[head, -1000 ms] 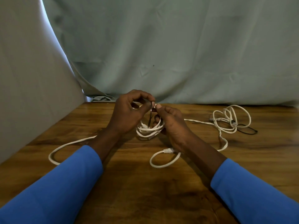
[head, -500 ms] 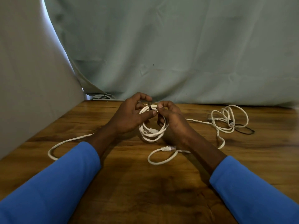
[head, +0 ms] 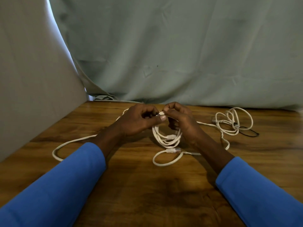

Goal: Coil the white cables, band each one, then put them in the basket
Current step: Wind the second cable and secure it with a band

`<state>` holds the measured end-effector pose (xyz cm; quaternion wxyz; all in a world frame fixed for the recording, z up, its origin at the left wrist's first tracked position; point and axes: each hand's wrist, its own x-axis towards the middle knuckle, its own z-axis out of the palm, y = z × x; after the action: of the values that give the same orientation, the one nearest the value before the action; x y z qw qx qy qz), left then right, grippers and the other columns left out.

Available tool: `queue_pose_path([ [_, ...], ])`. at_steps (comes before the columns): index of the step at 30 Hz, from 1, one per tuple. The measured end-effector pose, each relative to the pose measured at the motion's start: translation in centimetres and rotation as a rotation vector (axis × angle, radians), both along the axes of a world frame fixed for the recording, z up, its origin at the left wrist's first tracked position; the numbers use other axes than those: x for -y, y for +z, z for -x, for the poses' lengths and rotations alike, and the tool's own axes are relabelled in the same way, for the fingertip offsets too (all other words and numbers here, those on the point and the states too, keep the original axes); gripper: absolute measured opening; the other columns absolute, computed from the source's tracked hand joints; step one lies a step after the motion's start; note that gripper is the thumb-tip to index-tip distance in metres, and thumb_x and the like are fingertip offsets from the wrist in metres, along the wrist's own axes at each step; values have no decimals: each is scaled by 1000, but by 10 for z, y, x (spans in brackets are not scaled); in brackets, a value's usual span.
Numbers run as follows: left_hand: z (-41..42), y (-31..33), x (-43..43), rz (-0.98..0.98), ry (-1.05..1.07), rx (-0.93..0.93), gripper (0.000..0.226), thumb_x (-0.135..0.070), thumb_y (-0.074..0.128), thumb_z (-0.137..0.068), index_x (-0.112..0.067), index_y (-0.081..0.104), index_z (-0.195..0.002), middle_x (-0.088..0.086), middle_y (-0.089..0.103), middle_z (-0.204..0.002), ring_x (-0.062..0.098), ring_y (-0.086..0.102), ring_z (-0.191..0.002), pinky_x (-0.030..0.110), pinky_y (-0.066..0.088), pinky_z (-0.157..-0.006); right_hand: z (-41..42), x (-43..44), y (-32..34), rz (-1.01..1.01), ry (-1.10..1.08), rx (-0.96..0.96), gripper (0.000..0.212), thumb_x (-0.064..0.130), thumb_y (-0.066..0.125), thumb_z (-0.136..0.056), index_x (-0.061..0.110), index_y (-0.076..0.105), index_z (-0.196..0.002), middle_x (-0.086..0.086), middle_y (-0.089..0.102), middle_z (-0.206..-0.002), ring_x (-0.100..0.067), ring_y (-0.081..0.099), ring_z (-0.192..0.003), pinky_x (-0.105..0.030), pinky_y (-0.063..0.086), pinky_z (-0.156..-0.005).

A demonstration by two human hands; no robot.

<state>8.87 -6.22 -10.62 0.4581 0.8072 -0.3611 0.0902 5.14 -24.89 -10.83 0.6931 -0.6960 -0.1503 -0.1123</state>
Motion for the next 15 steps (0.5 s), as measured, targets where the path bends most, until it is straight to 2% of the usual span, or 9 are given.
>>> queue_pose_path([
  [2,-3,3,-5,39,-42,-72,17,-23,66,-98,-13,79,-101,9,76,-98,28,73,-95,51,61,-87,2,5,0,119,-51,35,15,24,68,-97,18,70,-83,0,57,-67,-6,41,-52,-22,31,-49],
  [5,-7,6,-7,26,34,29,21,-5,65,-98,-18,81,-104,5,75,-105,19,73,-97,42,64,-83,3,9,1,155,-100,6,17,30,72,-93,18,76,-82,11,62,-64,2,48,-53,-22,37,-56],
  [8,-10,5,-6,20,149,221,18,-10,74,-93,-21,82,-104,-5,75,-97,9,71,-85,35,63,-77,4,9,2,211,-124,-10,21,33,71,-95,18,78,-82,16,58,-55,3,48,-50,-27,39,-59],
  [11,-9,5,-3,77,297,441,14,-16,78,-88,-21,82,-100,-9,72,-87,4,67,-76,31,57,-72,4,6,2,289,-178,2,26,39,68,-96,17,79,-86,16,56,-49,2,48,-47,-26,41,-56],
  [13,-3,5,0,88,341,568,12,-18,78,-89,-20,81,-101,-6,72,-88,5,66,-74,32,56,-69,3,4,0,337,-256,33,30,45,69,-95,18,79,-84,12,62,-52,1,53,-48,-26,44,-57],
  [15,4,4,5,77,339,668,12,-18,76,-91,-17,80,-102,-4,71,-91,7,65,-74,34,56,-68,1,3,-3,305,-300,46,34,44,69,-95,13,78,-84,2,68,-57,-7,57,-50,-27,46,-56],
])
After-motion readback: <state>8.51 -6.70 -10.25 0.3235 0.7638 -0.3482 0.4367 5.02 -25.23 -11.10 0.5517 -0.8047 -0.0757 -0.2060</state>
